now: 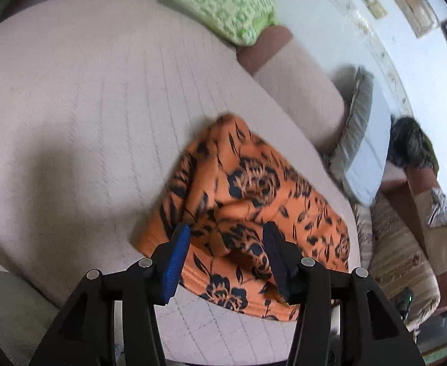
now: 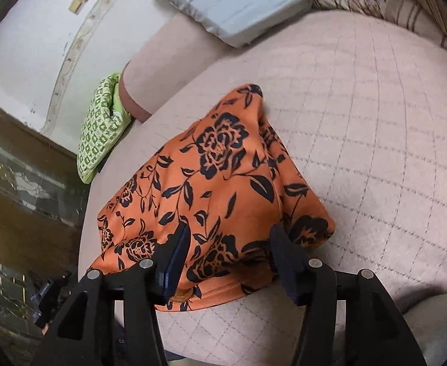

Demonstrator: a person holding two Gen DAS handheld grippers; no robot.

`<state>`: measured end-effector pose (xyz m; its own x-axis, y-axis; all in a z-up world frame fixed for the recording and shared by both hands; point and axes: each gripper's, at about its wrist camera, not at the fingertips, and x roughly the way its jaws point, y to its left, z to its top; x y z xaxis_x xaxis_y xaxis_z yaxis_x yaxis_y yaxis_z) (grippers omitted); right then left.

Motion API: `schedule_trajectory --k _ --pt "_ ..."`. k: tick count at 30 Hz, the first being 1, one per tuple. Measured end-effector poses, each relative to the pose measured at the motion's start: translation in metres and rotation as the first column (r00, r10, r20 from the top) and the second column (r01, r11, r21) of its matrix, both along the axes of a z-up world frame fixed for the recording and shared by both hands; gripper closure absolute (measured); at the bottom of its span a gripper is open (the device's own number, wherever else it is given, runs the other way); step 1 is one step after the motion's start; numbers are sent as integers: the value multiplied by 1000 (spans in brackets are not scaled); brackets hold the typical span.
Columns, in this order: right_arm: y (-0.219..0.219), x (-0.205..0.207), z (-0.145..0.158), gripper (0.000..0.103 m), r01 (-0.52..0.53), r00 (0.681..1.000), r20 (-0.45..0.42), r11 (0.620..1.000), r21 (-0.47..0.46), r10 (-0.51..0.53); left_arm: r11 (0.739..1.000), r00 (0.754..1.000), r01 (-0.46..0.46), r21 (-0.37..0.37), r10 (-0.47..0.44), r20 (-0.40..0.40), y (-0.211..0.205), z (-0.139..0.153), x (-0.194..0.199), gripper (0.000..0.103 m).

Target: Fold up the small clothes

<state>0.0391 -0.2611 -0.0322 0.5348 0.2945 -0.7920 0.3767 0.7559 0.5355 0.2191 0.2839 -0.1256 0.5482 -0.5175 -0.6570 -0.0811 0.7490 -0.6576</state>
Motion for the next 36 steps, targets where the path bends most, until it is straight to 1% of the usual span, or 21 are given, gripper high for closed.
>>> schedule_trajectory --k 5,8,9,10,12,13,14,16,17,18,19,20,21,22,23,26,27,29,33,35,36 --pt "-3 8 -17 47 47 995 -89 997 -58 -53 990 989 120 74 -113 -96 -43 -18 33 53" --pt "-2 19 -28 49 28 990 -133 997 -74 -38 990 980 128 59 -117 -159 -49 -32 53 54" --pt "1 23 -33 60 11 987 -157 996 -89 -25 992 979 119 48 -109 -172 -47 -36 56 64" --pt "4 26 -35 83 -1 985 -172 994 -107 -18 994 977 104 32 -96 -190 -44 -41 58 70" --pt "9 27 -34 86 -25 984 -175 992 -125 3 996 980 83 16 -79 -181 -38 -40 55 88" --pt "8 24 -27 88 -21 989 -150 992 -122 3 997 986 70 16 -67 -153 -35 -35 52 89" --pt "7 22 -20 89 -14 992 -126 993 -113 0 998 995 56 25 -54 -82 -33 -20 45 89" --pt "2 15 2 89 2 998 -57 991 -136 -9 996 999 50 76 -52 17 -35 1 35 89" --pt "1 12 10 89 4 999 -41 986 -165 -11 990 998 43 136 -49 46 -40 7 33 87" --pt "2 11 13 89 5 999 -38 981 -195 -13 982 998 59 179 -65 28 -46 2 37 86" --pt "2 12 9 89 -5 999 -51 979 -205 -6 972 996 84 220 -82 -22 -53 -8 44 86" --pt "3 15 2 89 -12 997 -77 978 -210 -4 959 991 110 262 -84 -108 -61 -25 54 85" --pt "3 19 -11 88 -22 992 -129 976 -218 -6 954 985 124 272 -85 -150 -64 -34 58 85" --pt "3 24 -23 87 -33 984 -180 976 -213 -6 953 977 147 266 -98 -190 -67 -42 61 85" --pt "4 26 -28 87 -34 980 -200 979 -202 -8 954 979 141 265 -95 -180 -67 -40 60 82" --pt "0 22 -21 77 1 986 -165 980 -200 -35 957 988 128 262 -98 -122 -61 -24 53 68" --pt "-2 19 -19 71 15 987 -156 978 -209 -48 960 989 110 259 -80 -122 -56 -22 52 64" --pt "-8 16 -19 68 34 985 -160 979 -199 -66 974 991 77 213 -52 -123 -48 -21 47 59" --pt "-12 14 -22 67 43 990 -134 995 -85 -54 996 991 0 93 12 -131 -21 -23 44 49" --pt "-9 15 -25 66 36 989 -140 995 -90 -48 999 991 -4 48 10 -131 -16 -26 43 49" --pt "-7 16 -25 66 27 988 -148 994 -106 -42 998 993 -6 55 13 -120 -15 -26 37 50"
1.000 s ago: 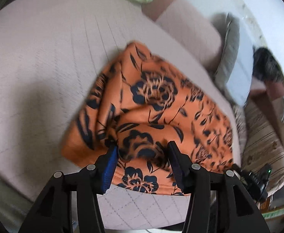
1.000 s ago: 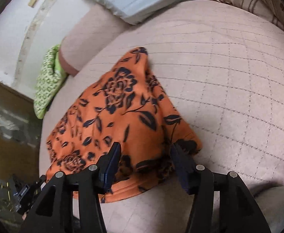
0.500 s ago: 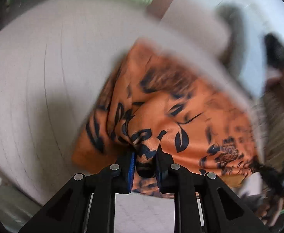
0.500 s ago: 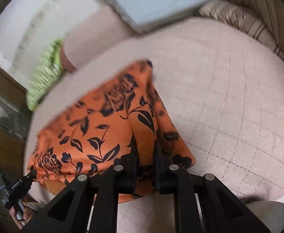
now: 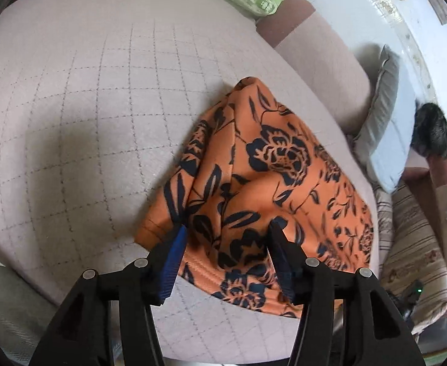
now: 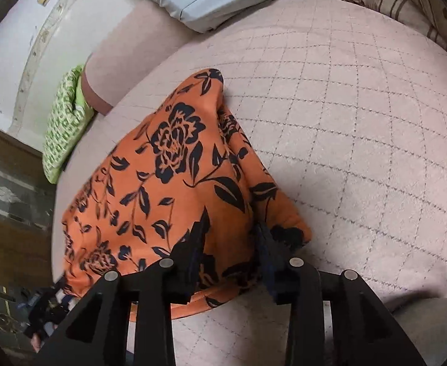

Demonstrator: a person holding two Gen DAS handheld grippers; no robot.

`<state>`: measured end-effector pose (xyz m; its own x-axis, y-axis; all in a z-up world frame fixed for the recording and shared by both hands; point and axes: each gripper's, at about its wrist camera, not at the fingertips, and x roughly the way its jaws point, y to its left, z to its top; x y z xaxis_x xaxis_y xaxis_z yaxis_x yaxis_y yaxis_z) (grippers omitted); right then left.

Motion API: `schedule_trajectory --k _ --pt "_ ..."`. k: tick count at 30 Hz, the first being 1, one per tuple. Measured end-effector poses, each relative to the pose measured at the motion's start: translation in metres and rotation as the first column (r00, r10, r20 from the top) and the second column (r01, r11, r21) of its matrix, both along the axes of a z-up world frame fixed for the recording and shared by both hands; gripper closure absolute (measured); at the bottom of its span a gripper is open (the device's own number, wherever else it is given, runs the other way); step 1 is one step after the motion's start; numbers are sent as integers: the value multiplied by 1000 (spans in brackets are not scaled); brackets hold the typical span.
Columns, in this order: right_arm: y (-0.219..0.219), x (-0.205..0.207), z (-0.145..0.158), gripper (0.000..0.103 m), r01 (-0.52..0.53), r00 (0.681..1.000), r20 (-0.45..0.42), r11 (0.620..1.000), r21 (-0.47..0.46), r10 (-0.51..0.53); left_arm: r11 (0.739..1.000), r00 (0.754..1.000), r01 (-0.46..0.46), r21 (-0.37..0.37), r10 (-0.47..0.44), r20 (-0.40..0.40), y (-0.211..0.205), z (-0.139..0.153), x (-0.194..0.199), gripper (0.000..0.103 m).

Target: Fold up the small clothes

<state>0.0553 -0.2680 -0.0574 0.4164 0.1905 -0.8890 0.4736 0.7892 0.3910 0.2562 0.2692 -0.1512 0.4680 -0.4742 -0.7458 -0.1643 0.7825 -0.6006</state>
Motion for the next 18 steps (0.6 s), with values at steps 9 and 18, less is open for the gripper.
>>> schedule_trajectory --k 9,18 --pt "24 7 3 90 -76 997 -30 988 -133 73 993 996 15 119 -5 -85 -9 -12 7 59" --pt "17 2 9 91 -45 999 -12 983 -179 44 962 999 31 270 -34 7 -26 13 -2 89"
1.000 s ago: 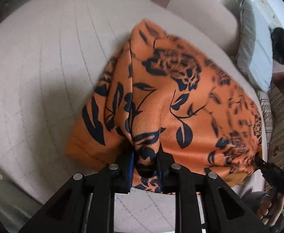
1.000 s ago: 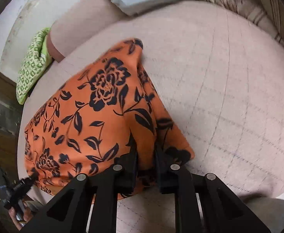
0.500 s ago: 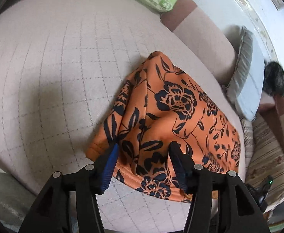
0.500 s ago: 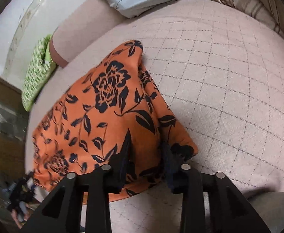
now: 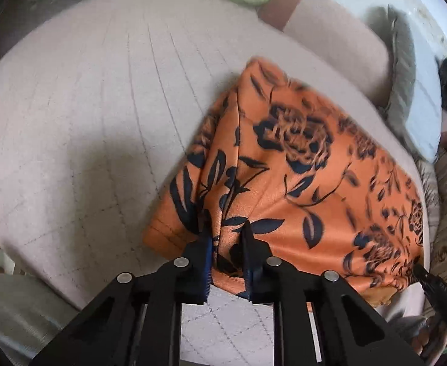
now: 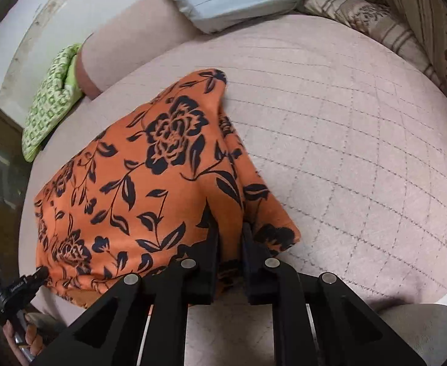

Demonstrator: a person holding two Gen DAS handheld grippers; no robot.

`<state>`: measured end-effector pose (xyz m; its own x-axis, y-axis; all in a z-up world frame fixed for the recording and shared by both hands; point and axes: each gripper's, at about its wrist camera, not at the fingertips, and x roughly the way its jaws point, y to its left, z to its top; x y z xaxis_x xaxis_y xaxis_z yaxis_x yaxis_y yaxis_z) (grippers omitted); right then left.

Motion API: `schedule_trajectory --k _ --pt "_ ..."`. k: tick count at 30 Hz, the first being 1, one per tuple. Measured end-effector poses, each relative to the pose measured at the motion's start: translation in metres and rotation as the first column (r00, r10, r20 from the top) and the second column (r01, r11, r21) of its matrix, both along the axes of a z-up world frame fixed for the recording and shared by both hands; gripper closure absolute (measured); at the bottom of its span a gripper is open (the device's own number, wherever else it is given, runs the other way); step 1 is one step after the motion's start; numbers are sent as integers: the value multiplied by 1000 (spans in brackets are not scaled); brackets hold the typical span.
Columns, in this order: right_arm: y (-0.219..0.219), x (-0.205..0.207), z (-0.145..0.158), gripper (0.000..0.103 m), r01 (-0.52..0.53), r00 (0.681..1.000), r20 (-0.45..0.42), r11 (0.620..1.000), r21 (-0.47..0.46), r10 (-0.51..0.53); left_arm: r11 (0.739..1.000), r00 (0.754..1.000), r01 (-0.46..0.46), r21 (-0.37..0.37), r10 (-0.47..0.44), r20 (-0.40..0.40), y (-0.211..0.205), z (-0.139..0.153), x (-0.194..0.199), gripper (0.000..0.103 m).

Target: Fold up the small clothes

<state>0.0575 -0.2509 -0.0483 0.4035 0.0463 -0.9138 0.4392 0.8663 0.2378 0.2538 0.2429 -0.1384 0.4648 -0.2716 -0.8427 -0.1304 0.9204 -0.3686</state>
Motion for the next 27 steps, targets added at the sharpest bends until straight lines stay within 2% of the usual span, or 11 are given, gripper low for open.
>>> schedule_trajectory --k 3,5,7,9,12,14,15,16,22,25,27 --pt "6 -7 24 91 0 996 84 998 -59 5 997 996 6 80 -13 90 -6 19 -9 88" --pt "6 0 14 91 -10 999 41 999 -53 12 995 1000 26 96 -27 1 -10 1 0 87" --pt "6 10 -16 90 -30 996 -89 1000 10 31 998 995 26 56 -20 -95 -8 -21 8 83" --pt "10 12 -20 87 -32 994 -108 999 -8 31 1000 998 16 14 -15 -55 1 -6 4 76" --pt "16 5 8 82 -37 999 30 999 -18 38 997 995 -62 -43 65 69 21 22 -8 68" --pt "18 -6 38 70 -54 980 190 998 12 50 988 981 -125 -93 137 134 37 35 -20 53" --pt "21 -9 51 50 -64 967 247 998 15 59 981 973 -160 -107 175 148 44 37 -25 41" --pt "25 -12 64 34 -70 954 293 998 5 65 975 968 -191 -112 206 146 49 36 -27 40" --pt "89 20 98 31 -254 905 372 964 79 208 976 981 -192 -104 189 -35 48 0 -2 40" --pt "127 53 93 31 -367 885 369 913 179 283 975 987 -138 -175 121 -102 35 -18 15 40" --pt "154 82 81 31 -429 880 341 863 267 332 979 988 -136 -154 122 -99 40 -18 23 39"
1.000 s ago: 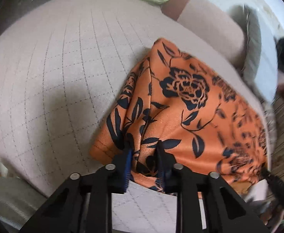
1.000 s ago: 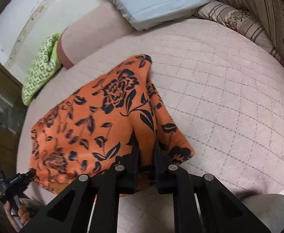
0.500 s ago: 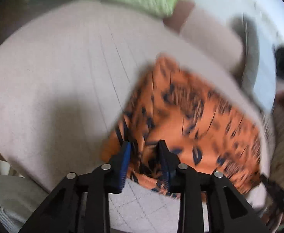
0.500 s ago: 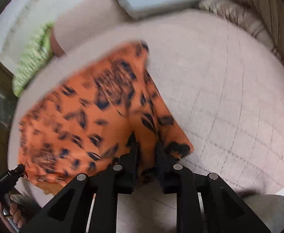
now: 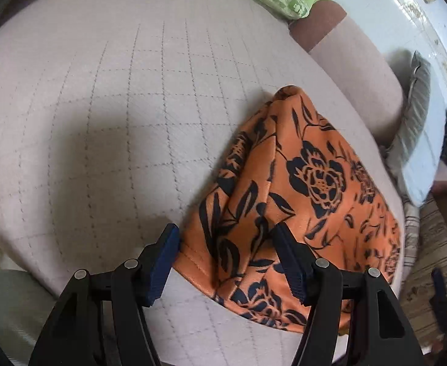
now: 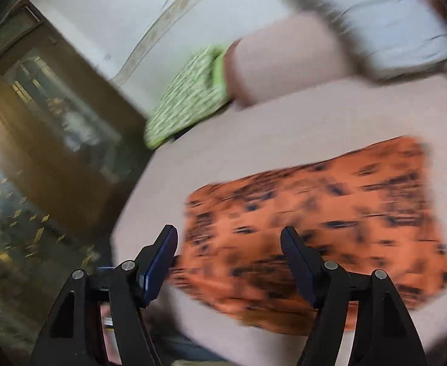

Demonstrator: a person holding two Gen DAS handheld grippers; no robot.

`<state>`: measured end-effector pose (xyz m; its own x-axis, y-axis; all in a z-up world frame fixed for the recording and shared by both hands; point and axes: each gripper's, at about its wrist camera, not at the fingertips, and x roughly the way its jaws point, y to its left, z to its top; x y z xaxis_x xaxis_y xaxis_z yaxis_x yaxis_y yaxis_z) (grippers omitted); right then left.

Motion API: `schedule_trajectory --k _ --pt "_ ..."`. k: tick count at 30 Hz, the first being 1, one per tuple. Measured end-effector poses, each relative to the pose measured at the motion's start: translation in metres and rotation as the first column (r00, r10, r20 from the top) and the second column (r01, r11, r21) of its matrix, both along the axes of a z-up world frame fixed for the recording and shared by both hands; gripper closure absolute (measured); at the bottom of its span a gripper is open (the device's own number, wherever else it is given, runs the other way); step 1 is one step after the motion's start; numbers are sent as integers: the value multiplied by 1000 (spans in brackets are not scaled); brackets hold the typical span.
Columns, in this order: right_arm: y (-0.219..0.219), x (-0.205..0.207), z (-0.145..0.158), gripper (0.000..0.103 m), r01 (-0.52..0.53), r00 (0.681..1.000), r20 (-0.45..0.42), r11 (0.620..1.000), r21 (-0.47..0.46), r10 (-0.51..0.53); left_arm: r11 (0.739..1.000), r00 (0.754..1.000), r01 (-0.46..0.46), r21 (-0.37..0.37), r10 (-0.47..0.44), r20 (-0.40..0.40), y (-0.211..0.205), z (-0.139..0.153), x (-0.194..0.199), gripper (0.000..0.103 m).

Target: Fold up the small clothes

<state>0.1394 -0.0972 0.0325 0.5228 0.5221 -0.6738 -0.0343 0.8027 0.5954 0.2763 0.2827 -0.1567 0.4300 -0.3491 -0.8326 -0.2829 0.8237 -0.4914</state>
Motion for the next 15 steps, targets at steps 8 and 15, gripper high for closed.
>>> schedule_trajectory --k 8,15 --pt "105 89 -60 30 -234 944 -234 972 13 230 996 1000 -25 -89 24 -17 9 -18 5 41" --pt "196 127 -96 30 -431 831 -416 900 -61 369 993 1000 20 -116 -17 25 5 -7 4 91"
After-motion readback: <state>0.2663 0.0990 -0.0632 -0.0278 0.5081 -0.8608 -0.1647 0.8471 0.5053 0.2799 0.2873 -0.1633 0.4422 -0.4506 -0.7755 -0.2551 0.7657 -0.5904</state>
